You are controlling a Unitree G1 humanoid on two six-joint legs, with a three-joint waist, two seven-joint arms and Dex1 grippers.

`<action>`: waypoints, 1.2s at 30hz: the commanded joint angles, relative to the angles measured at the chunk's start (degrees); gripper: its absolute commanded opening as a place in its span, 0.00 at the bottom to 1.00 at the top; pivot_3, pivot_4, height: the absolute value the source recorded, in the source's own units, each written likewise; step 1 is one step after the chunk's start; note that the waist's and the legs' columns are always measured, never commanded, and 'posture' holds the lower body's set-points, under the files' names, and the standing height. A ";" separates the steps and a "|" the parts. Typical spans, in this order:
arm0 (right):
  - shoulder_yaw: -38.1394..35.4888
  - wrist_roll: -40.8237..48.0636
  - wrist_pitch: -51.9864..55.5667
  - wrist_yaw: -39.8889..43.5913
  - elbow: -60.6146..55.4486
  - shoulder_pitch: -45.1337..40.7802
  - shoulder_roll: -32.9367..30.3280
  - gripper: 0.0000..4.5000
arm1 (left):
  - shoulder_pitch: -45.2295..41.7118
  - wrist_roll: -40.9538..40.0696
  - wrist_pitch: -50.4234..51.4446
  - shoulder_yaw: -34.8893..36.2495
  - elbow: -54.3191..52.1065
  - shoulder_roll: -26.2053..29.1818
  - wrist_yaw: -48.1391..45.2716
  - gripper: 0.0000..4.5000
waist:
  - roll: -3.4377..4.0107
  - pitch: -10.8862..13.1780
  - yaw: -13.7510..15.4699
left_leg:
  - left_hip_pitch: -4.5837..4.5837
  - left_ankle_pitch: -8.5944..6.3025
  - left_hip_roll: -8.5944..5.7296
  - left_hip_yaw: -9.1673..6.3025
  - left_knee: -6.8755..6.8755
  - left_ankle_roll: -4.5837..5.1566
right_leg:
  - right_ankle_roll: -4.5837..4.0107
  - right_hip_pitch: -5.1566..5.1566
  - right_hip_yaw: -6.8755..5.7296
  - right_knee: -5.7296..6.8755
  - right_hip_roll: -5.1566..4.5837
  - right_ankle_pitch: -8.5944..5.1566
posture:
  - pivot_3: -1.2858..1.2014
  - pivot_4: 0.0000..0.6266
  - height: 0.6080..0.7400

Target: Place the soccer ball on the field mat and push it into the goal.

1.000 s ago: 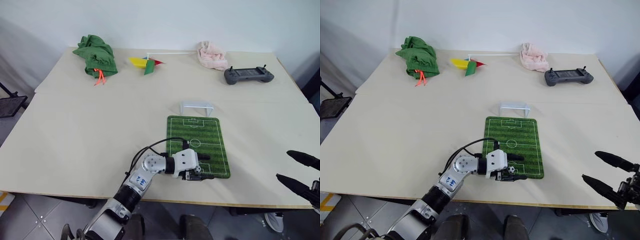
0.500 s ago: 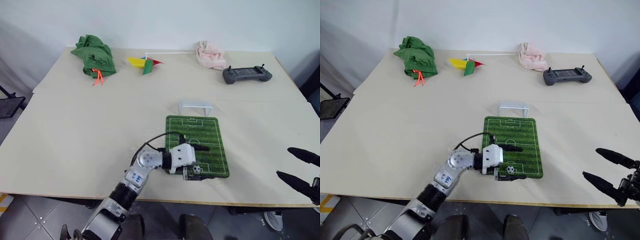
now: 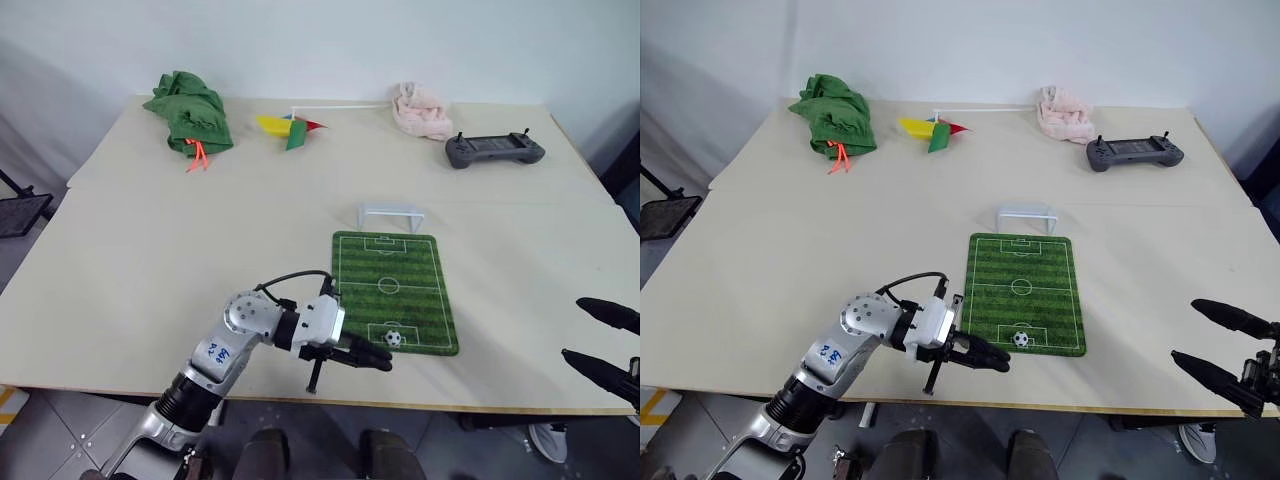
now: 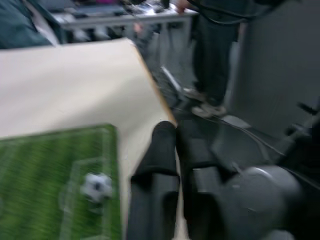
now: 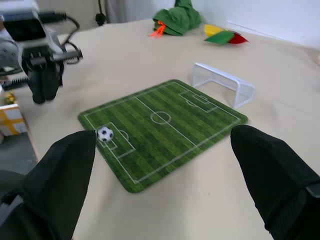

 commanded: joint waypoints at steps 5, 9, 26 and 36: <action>-2.92 0.94 -0.37 -0.28 -2.31 2.34 0.41 1.00 | -1.96 5.21 -1.10 -4.31 2.22 -3.38 3.03 0.01 | 0.00 0.00 -0.04 | 0.00 -0.02 0.00 0.00 0.00 0.03 | -0.07 0.00 0.01 -0.03 0.00 -0.04 | 0.52 0.24 1.00; -3.86 1.49 -0.44 -0.61 -4.07 4.41 1.59 1.00 | -3.44 7.87 -2.47 -5.78 6.90 -5.51 3.77 0.01 | 0.01 -0.01 -0.07 | 0.01 -0.02 0.00 0.00 0.03 0.04 | -0.08 0.01 0.02 -0.01 0.00 -0.04 | 0.52 0.24 1.00; -5.38 4.96 0.23 5.20 -6.79 12.01 2.02 1.00 | -11.48 16.63 -7.59 -5.32 25.71 -13.78 12.57 0.01 | 0.01 -0.01 -0.02 | -0.05 -0.10 -0.01 0.01 0.05 0.12 | -0.06 -0.03 0.02 -0.10 0.00 -0.03 | 0.52 0.24 1.00; -4.55 2.69 -1.93 2.59 -5.70 10.66 1.98 1.00 | -25.27 20.55 -15.89 3.49 46.83 -20.36 30.69 0.01 | -0.10 0.06 0.05 | -0.14 -0.12 -0.04 0.01 0.10 0.13 | 0.08 -0.08 0.02 -0.16 0.00 0.04 | 0.52 0.24 1.00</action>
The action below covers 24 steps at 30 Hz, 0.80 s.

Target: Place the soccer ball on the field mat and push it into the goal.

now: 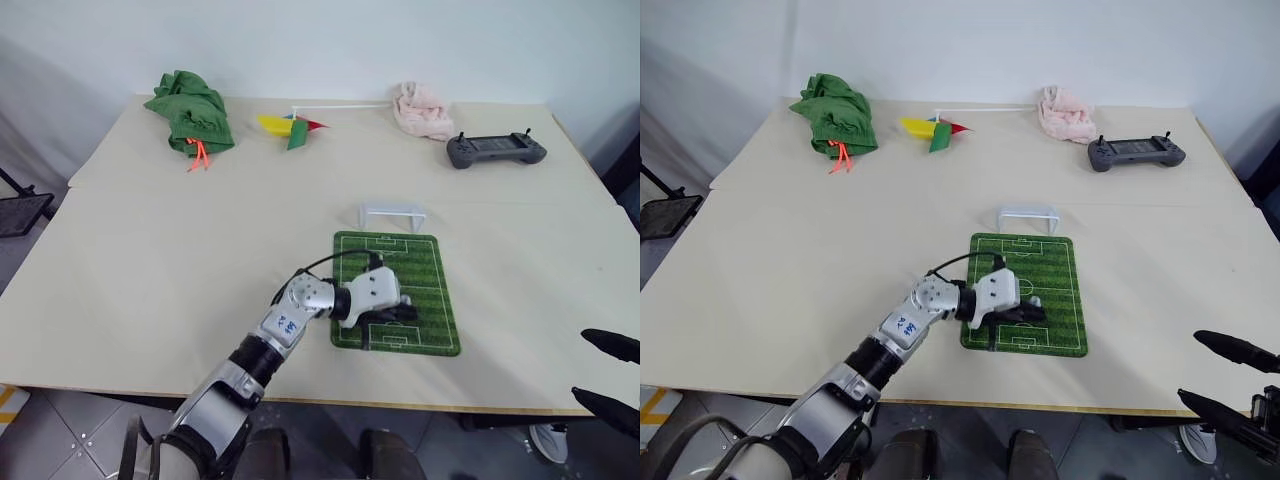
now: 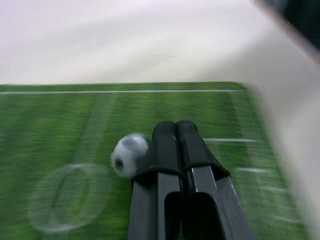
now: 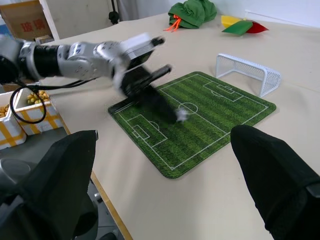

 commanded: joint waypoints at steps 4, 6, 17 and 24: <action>-1.21 -1.08 -1.75 0.02 0.67 -2.26 -0.40 1.00 | -5.55 0.21 -6.54 4.55 6.63 -2.27 4.24 0.01 | 0.00 0.00 -0.05 | -0.02 -0.05 -0.01 0.02 -0.03 -0.05 | 0.04 0.00 0.00 -0.09 0.00 0.02 | 0.52 0.24 1.00; -1.12 -1.48 -1.93 0.04 1.25 -3.19 -0.60 1.00 | -5.61 -0.17 -6.70 5.50 6.33 -2.07 3.96 0.01 | 0.00 0.00 -0.03 | -0.02 -0.07 -0.01 0.03 -0.05 -0.09 | 0.06 -0.01 -0.01 -0.11 0.01 0.03 | 0.52 0.24 1.00; -0.93 -2.94 -2.13 1.68 5.75 -7.74 -3.25 1.00 | 6.65 -5.68 8.74 10.78 -20.65 7.54 -0.46 0.01 | 0.05 -0.03 -0.16 | 0.08 0.07 0.02 0.10 -0.15 -0.37 | 0.14 -0.03 0.02 0.06 0.01 0.06 | 0.52 0.24 1.00; 1.14 -4.25 -2.04 2.60 9.75 -12.42 -5.34 1.00 | 15.89 -13.02 21.53 13.02 -36.00 12.65 -4.22 0.01 | 0.07 -0.04 -0.07 | 0.09 0.06 0.02 0.10 -0.02 -0.16 | 0.12 0.01 0.04 0.15 -0.01 0.07 | 0.52 0.24 1.00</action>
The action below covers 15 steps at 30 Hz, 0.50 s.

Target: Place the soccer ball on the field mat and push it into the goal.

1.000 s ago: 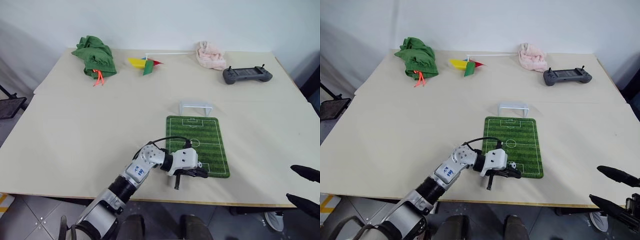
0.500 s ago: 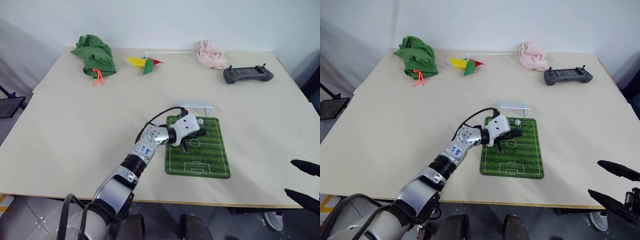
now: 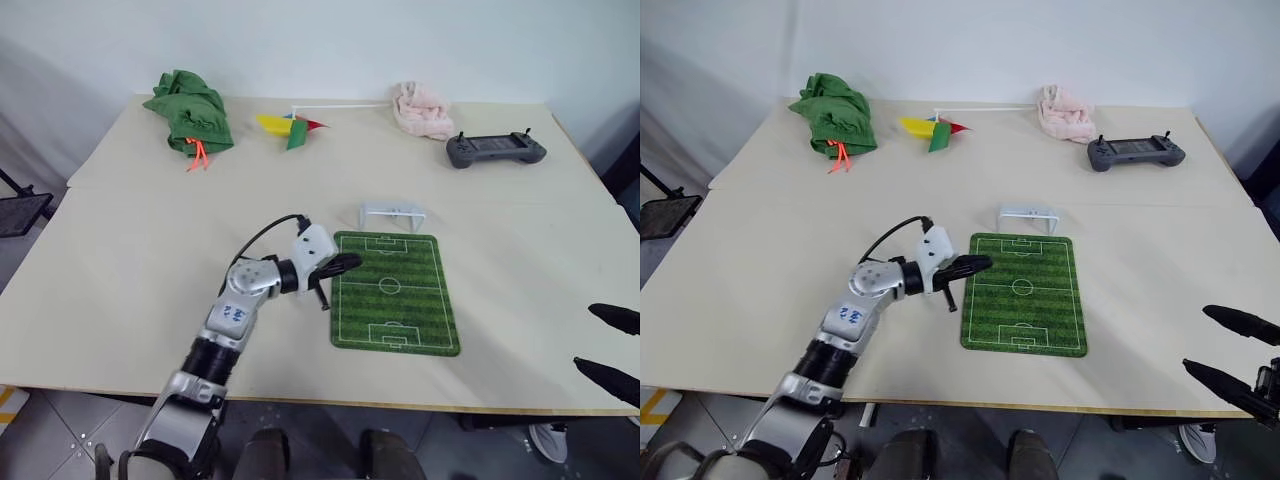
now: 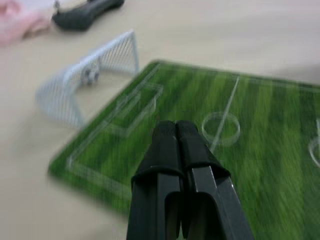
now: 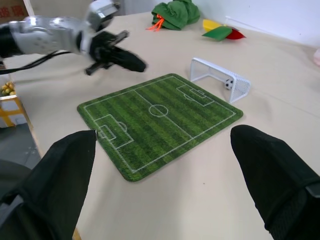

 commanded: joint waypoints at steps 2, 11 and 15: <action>1.03 -0.13 -0.72 3.47 3.21 -3.64 -2.83 1.00 | 6.55 -11.48 10.03 3.56 -13.57 4.23 -7.08 0.01 | 0.01 0.00 -0.23 | 0.01 0.00 0.00 0.00 0.02 0.02 | -0.01 0.02 0.03 0.01 0.00 0.00 | 0.52 0.24 1.00; 7.68 -1.08 -4.00 4.99 13.77 -9.27 -7.30 1.00 | 10.18 -12.28 7.59 10.56 -6.52 14.64 -9.94 0.19 | 0.05 -0.03 -0.30 | 0.14 0.01 0.03 0.05 0.02 0.04 | -0.11 0.01 0.09 0.22 0.01 -0.05 | 0.52 0.24 1.00; 9.69 -0.74 -4.58 4.99 14.99 -10.60 -8.05 1.00 | 11.50 -13.98 3.35 13.68 -3.53 17.48 -12.37 0.45 | 0.04 -0.02 -0.31 | 0.11 -0.01 0.04 0.05 -0.02 0.06 | -0.11 -0.05 0.09 0.22 0.02 -0.06 | 0.52 0.24 1.00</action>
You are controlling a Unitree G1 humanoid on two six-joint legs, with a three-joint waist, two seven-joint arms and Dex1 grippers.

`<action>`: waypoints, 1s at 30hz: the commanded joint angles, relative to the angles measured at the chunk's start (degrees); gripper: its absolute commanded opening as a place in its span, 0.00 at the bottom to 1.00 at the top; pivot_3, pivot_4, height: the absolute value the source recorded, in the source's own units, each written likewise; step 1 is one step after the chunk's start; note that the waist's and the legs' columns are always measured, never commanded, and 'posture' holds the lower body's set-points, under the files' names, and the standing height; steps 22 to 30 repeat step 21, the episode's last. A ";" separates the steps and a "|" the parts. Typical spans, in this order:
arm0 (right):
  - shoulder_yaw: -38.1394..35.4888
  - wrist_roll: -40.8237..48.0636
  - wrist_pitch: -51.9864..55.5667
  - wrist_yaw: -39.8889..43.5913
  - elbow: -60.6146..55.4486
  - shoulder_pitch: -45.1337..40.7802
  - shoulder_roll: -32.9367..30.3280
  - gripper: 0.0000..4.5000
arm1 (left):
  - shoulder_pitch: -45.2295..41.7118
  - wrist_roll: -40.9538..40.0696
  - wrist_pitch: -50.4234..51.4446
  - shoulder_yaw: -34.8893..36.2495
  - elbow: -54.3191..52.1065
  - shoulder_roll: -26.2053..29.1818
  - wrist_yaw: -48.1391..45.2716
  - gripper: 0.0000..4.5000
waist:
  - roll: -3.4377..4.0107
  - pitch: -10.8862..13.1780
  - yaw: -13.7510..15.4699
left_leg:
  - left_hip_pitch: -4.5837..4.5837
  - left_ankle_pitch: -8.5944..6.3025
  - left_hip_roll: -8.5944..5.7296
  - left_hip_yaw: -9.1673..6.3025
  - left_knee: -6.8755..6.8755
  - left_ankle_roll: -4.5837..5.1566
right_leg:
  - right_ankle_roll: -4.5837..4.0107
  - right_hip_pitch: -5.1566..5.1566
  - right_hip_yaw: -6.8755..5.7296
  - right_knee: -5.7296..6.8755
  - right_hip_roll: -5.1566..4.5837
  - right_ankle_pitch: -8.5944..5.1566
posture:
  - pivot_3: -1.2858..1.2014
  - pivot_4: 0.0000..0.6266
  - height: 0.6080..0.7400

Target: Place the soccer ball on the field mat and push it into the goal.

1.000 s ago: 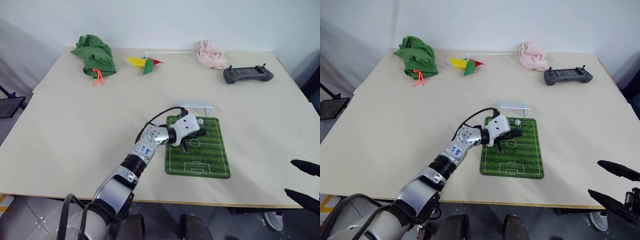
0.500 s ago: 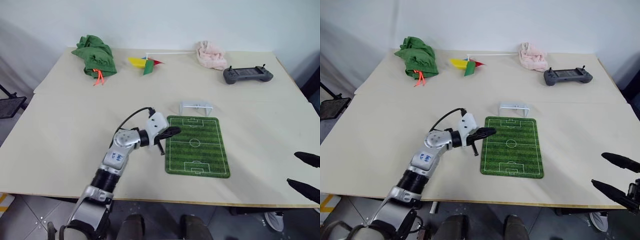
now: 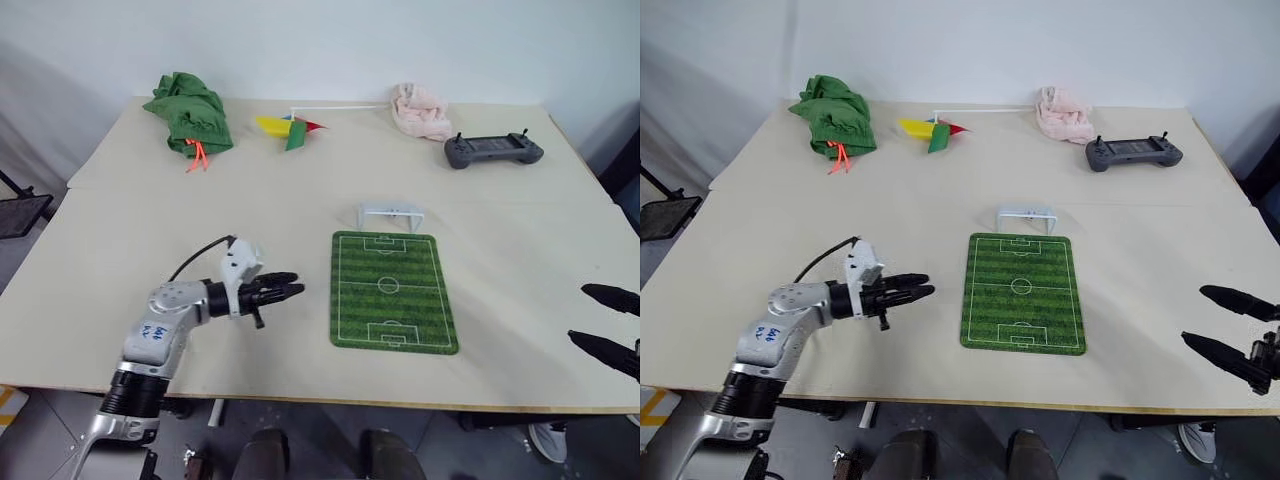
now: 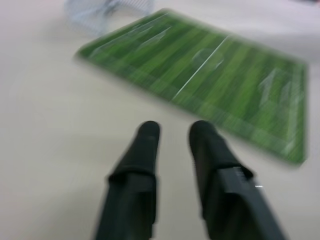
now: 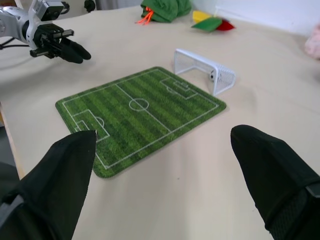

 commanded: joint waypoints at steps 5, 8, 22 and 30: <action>2.52 1.47 -1.50 4.15 2.70 -2.48 -3.36 1.00 | 1.89 -4.77 -7.29 5.08 -0.60 2.61 -7.02 0.80 | 0.00 0.00 0.11 | -0.01 -0.04 0.00 0.04 -0.01 0.00 | 0.00 -0.01 0.00 -0.02 -0.02 0.00 | 0.52 0.24 1.00; 3.68 1.83 -1.68 4.15 3.34 -2.92 -4.08 1.00 | 1.85 -5.90 -8.59 6.85 0.17 3.41 -8.23 0.99 | 0.00 0.00 0.05 | -0.01 -0.03 0.01 0.04 0.00 0.00 | 0.00 -0.01 0.00 -0.02 -0.01 0.00 | 0.52 0.24 1.00; 6.89 2.35 -2.91 4.15 6.92 -4.94 -6.55 1.00 | 3.09 -9.64 -4.37 13.02 -1.20 7.17 -6.05 0.99 | 0.00 0.00 -0.53 | 0.00 -0.05 0.03 0.05 -0.01 0.02 | 0.01 -0.02 0.00 0.01 -0.01 0.01 | 0.52 0.24 1.00; 6.89 2.35 -2.91 4.15 6.92 -4.94 -6.55 1.00 | 3.09 -9.64 -4.37 13.02 -1.20 7.17 -6.05 0.99 | 0.00 0.00 -0.53 | 0.00 -0.05 0.03 0.05 -0.01 0.02 | 0.01 -0.02 0.00 0.01 -0.01 0.01 | 0.52 0.24 1.00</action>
